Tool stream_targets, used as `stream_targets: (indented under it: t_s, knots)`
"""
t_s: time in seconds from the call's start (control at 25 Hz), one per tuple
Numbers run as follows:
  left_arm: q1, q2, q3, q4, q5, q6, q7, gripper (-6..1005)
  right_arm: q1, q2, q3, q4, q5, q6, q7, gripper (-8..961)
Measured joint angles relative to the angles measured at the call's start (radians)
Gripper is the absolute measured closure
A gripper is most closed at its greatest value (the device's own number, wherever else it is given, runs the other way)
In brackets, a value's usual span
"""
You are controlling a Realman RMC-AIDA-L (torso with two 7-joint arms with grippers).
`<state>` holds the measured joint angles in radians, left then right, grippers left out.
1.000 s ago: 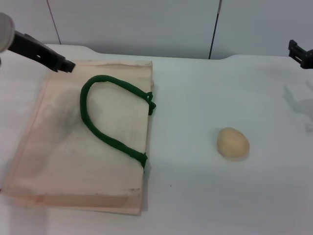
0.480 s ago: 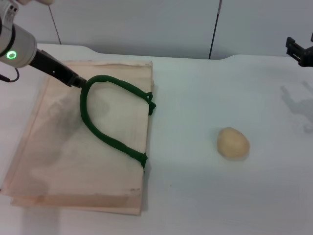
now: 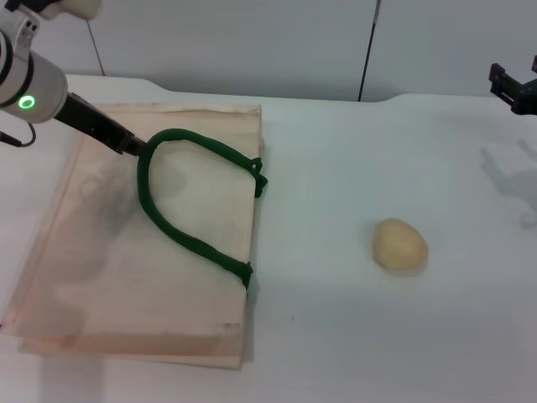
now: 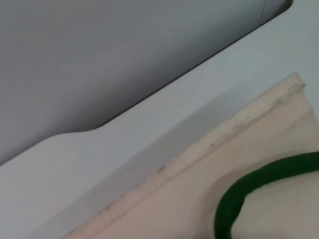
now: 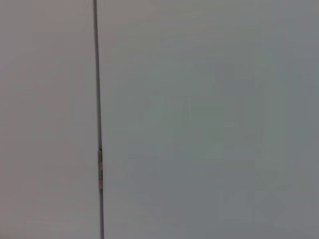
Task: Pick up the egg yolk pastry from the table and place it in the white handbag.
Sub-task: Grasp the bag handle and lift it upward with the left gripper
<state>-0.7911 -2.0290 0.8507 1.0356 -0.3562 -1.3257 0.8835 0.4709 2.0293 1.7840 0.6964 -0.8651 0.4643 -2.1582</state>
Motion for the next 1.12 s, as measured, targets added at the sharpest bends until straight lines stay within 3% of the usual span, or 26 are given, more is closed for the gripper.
stream_targets:
  t_s: [1.12]
  knots:
    - [-0.03,-0.002,0.05,-0.149,-0.01,0.162,0.013,645,0.005,0.0,-0.001,0.003,0.0,0.008,0.002,254]
